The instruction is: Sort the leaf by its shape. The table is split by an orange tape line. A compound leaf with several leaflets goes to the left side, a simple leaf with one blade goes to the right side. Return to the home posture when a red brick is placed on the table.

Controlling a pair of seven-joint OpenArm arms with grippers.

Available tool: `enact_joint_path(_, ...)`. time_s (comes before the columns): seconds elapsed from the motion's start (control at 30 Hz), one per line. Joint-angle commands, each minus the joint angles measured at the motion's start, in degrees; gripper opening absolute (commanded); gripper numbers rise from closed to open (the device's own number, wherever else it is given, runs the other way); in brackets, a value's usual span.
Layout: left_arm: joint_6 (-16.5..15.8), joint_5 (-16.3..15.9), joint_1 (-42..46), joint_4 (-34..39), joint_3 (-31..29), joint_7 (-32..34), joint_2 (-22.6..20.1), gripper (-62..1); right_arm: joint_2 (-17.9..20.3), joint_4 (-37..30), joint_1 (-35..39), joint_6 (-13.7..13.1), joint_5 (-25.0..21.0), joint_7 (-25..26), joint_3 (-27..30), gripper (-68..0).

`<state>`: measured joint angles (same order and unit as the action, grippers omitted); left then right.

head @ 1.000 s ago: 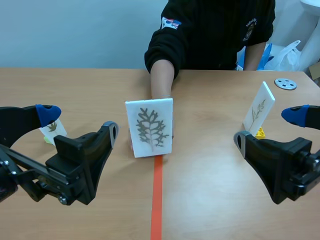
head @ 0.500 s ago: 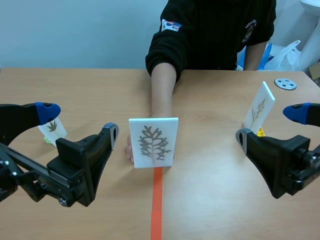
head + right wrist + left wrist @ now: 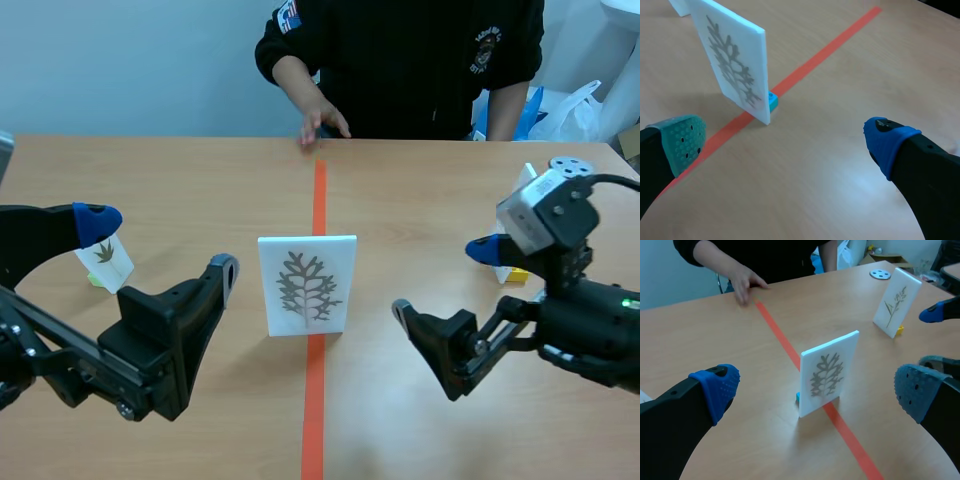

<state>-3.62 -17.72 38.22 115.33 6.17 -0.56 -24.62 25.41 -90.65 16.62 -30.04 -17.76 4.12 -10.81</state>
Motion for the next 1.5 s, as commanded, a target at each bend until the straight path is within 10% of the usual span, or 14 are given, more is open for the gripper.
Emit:
enact_joint_path(0.0,-0.2,0.5,-0.3,0.2,-0.3,1.0,0.0,1.4,0.3,0.7,-2.8,0.0,1.0,1.8,-1.2,0.4)
enact_joint_path(0.93,-0.2,0.7,-1.3,0.2,-0.3,1.1,0.0,1.4,-16.6,32.8,-26.5,6.5,16.1,10.5,-24.0,-0.1)
enact_joint_path(1.47,-0.2,0.7,-1.3,0.2,-0.4,1.1,0.0,1.4,-16.0,32.7,-25.0,6.7,16.1,11.3,-25.3,-50.4)
